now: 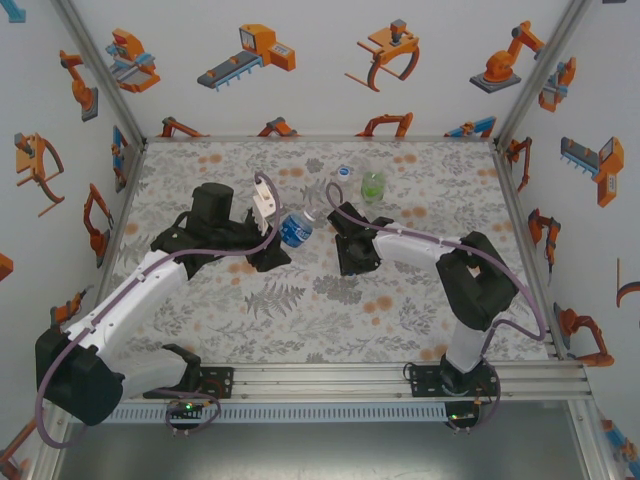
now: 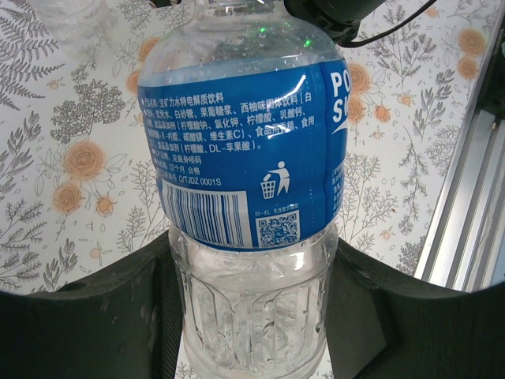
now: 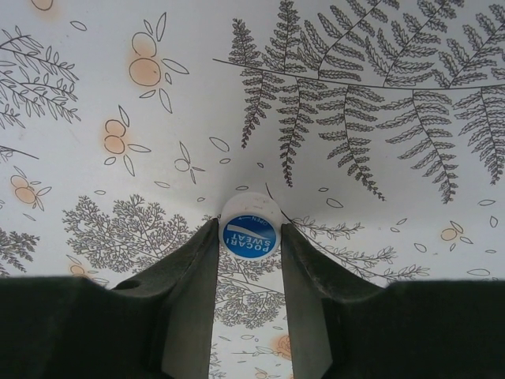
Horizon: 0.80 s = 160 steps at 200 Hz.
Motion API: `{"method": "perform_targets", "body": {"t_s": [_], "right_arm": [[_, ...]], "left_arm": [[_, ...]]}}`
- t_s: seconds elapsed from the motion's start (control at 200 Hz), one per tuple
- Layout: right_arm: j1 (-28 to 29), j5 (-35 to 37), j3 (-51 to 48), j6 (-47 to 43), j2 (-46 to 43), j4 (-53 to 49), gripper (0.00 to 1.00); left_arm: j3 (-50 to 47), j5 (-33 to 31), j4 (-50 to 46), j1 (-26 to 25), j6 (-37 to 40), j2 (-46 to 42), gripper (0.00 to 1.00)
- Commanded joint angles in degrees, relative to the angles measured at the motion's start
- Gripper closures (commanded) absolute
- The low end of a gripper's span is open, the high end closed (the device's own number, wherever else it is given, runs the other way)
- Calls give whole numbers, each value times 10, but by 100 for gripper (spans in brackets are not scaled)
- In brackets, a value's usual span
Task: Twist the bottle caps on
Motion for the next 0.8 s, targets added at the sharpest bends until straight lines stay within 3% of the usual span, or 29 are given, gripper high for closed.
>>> {"method": "perform_targets", "body": {"t_s": [0.0, 0.31, 0.576, 0.796], "right_arm": [[4, 7, 15, -9, 6, -4, 67], [3, -6, 1, -47, -70, 11, 80], [3, -99, -53, -236, -235, 82, 90], [3, -131, -64, -332, -348, 92, 93]], "left_arm": [[20, 1, -5, -2, 4, -5, 72], [16, 7, -5, -11, 21, -8, 75], [-2, 12, -5, -43, 66, -29, 84], [-15, 4, 0, -49, 91, -47, 93]]}}
